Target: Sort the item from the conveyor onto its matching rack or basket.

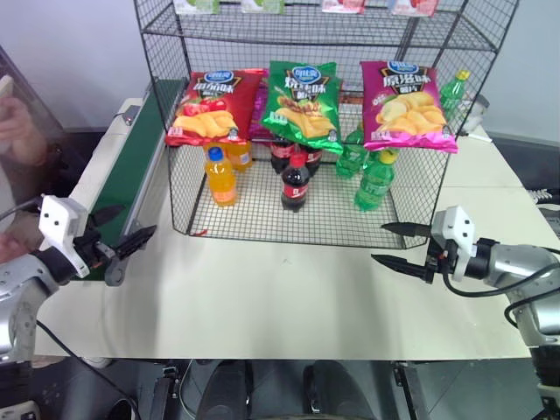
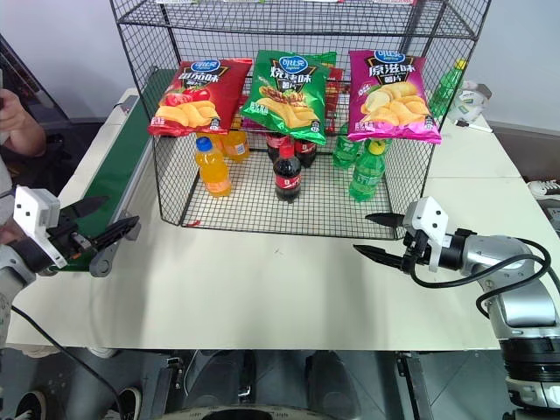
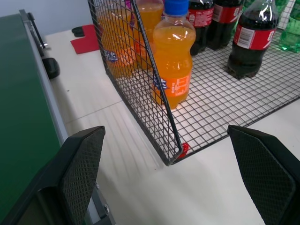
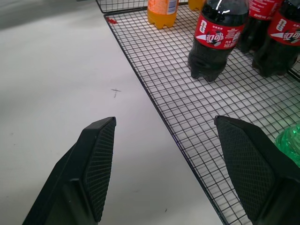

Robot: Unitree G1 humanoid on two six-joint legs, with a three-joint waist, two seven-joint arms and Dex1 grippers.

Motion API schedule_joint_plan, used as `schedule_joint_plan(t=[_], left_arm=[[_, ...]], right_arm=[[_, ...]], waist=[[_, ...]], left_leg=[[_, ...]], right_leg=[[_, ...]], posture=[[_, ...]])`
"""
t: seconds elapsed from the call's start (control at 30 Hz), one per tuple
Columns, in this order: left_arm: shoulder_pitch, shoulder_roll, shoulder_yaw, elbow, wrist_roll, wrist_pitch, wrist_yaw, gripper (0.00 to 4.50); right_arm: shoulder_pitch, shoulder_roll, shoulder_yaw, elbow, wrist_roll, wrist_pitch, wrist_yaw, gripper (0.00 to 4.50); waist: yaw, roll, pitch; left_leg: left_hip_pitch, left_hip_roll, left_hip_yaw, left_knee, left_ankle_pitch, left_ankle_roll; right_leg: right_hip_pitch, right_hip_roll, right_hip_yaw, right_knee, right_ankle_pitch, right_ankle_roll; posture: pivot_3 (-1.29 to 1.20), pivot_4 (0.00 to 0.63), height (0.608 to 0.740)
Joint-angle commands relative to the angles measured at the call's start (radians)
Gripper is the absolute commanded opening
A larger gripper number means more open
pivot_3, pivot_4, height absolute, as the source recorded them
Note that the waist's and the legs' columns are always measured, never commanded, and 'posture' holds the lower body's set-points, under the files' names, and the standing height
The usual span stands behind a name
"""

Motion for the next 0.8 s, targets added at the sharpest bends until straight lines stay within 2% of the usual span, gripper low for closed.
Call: schedule_joint_plan(t=[0.03, 0.8], left_arm=[[-0.006, 0.011, 0.010, -0.001, 0.003, -0.019, -0.008, 4.50], [0.021, 0.012, 0.027, -0.008, 0.008, -0.027, -0.019, 4.50]], right_arm=[[0.003, 0.002, -0.018, -0.015, 0.015, -0.018, 0.000, 3.49], [-0.014, -0.001, -0.003, 0.011, 0.003, -0.044, 0.004, 3.49]], waist=[[0.000, 0.000, 0.000], [0.000, 0.000, 0.000]], left_leg=[[0.000, 0.000, 0.000, 0.000, 0.000, 0.000], [0.000, 0.000, 0.000, 0.001, 0.000, 0.000]], right_leg=[[0.000, 0.000, 0.000, 0.000, 0.000, 0.000], [0.000, 0.000, 0.000, 0.001, 0.000, 0.000]], posture=[[0.00, 0.150, 0.739], [0.00, 0.150, 0.739]])
